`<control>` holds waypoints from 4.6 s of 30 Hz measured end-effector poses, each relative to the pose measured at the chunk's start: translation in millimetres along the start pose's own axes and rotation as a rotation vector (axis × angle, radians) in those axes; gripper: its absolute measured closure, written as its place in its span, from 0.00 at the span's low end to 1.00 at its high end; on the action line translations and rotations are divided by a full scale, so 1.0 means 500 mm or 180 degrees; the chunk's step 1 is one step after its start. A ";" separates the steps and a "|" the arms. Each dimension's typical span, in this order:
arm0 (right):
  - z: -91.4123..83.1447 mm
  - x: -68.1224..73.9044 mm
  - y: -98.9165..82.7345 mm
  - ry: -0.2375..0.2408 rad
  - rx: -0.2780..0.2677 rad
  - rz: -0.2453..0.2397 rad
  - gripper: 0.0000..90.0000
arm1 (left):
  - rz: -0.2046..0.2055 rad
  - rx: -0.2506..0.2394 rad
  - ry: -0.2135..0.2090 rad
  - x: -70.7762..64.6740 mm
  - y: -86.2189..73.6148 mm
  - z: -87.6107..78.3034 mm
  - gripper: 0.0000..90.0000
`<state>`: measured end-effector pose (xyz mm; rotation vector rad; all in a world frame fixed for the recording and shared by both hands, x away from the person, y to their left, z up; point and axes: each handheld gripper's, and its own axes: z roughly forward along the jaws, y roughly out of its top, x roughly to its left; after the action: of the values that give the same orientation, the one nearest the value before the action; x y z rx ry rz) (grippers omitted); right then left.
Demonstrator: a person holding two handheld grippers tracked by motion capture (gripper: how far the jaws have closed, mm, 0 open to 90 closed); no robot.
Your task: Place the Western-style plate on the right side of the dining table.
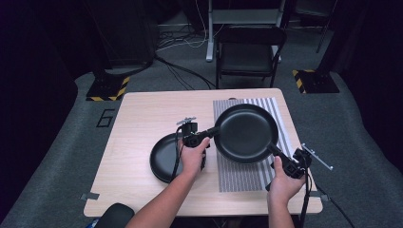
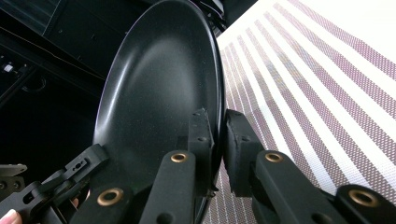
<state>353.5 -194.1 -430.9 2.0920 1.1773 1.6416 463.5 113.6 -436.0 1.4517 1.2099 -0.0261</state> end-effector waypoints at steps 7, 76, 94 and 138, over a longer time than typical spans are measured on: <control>0.010 -0.006 0.011 -0.0002 0.0017 0.0016 0.91 | 0.0001 0.0017 0.0010 -0.001 0.011 0.016 0.89; 0.158 -0.143 0.036 -0.0358 0.0509 0.0371 0.92 | -0.0425 0.0508 0.0436 0.096 -0.022 0.194 0.89; 0.179 -0.160 0.017 -0.0459 0.0570 0.0461 0.91 | -0.0466 0.0613 0.0638 0.105 -0.030 0.206 0.89; 0.176 -0.175 0.021 -0.0656 0.0662 0.0341 0.90 | -0.0269 0.0899 0.0807 0.099 -0.031 0.214 0.87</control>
<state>432.6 -237.7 -516.6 2.4232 1.2318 1.3534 539.7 62.2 -511.5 1.6849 1.5212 -0.0752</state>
